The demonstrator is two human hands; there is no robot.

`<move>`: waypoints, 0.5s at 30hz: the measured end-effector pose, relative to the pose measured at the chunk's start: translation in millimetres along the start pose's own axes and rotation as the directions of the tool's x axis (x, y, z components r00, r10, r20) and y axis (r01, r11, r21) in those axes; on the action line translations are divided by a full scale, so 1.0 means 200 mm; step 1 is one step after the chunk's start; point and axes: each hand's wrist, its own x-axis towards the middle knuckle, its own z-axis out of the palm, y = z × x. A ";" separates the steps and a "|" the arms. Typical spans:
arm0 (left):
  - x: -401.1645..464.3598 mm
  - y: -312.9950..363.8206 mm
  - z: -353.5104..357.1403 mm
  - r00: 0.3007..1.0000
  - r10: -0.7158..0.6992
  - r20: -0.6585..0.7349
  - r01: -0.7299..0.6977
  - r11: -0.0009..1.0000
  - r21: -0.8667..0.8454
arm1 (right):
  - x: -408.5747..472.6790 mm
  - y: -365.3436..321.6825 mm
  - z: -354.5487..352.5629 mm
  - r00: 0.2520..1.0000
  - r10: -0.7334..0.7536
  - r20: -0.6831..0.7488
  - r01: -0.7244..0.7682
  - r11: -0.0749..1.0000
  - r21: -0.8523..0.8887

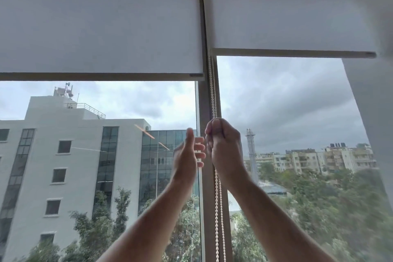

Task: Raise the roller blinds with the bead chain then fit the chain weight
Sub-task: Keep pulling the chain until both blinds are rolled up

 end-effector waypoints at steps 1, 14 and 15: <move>0.03 0.08 0.01 0.999 0.031 0.018 -0.031 0.999 -0.008 | -0.02 0.01 0.00 1.000 -0.016 0.005 0.016 1.000 0.007; 0.19 0.61 0.21 0.977 0.202 0.062 -0.196 0.977 -0.085 | -0.13 0.05 -0.06 0.990 0.018 0.143 -0.005 0.996 -0.088; 0.18 0.60 0.20 0.973 0.221 0.060 -0.217 0.974 -0.068 | -0.12 0.05 -0.07 0.981 0.069 0.183 -0.053 0.994 -0.094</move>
